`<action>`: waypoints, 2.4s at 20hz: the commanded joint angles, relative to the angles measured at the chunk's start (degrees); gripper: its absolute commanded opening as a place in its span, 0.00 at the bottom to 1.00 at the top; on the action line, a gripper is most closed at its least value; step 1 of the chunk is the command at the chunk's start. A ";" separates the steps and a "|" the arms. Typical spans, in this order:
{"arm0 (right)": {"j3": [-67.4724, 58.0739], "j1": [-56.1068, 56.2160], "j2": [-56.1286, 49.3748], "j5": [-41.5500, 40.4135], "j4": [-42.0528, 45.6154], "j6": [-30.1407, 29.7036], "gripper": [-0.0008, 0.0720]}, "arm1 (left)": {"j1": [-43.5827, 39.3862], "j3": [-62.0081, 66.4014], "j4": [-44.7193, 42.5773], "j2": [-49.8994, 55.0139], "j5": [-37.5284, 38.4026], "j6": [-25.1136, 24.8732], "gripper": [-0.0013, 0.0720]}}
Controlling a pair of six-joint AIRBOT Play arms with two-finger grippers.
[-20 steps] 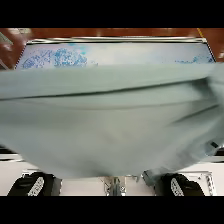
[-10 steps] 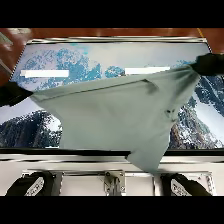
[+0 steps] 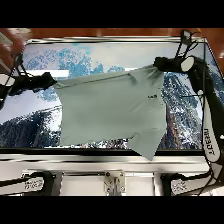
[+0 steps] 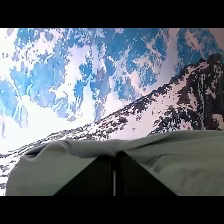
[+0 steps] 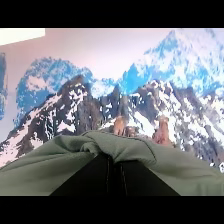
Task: Fold the shirts.
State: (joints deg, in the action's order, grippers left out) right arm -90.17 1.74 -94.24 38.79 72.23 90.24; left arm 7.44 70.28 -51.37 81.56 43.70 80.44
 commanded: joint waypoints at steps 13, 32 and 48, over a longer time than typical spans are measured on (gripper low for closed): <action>0.98 -12.26 11.06 45.86 18.51 -7.19 0.91 | 23.30 -5.92 -11.63 -4.98 46.31 -5.42 0.76; 18.40 -19.26 11.37 39.41 -12.15 -11.06 0.91 | 16.28 -43.82 7.78 -7.19 18.75 -16.79 0.90; 33.64 -29.68 11.30 39.39 -10.45 -13.79 0.91 | 12.66 -43.45 11.13 -6.67 23.50 -18.47 0.06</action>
State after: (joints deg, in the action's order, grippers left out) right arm -62.46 -25.74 -82.91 82.50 63.83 76.62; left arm 20.14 26.76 -40.42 74.94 66.43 62.22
